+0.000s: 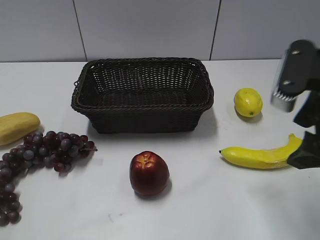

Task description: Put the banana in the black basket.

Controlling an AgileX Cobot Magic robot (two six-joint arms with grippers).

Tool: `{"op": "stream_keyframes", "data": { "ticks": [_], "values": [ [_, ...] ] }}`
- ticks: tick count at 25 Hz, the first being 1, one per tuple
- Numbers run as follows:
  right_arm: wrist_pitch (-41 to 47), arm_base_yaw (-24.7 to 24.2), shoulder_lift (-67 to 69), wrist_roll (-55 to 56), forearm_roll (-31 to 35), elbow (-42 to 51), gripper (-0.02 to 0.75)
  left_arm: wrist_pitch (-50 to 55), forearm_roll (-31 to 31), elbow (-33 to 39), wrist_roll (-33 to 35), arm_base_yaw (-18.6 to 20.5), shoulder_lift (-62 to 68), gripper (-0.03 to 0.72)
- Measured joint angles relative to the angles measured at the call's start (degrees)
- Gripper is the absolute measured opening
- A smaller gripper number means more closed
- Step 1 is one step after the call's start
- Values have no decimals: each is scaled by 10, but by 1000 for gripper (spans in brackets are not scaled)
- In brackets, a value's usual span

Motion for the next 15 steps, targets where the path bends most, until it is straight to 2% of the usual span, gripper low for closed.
{"op": "stream_keyframes", "data": {
  "ticks": [2,5,9,15],
  "values": [
    [-43,26,44,-16,-24,-1,592,0,0,0,0,0,0,237],
    [-84,31,109,-30,-33,-8,592,0,0,0,0,0,0,237],
    [-98,17,195,-67,-38,-18,592,0,0,0,0,0,0,237],
    [-147,-37,281,-95,-49,-38,592,0,0,0,0,0,0,237]
  ]
}}
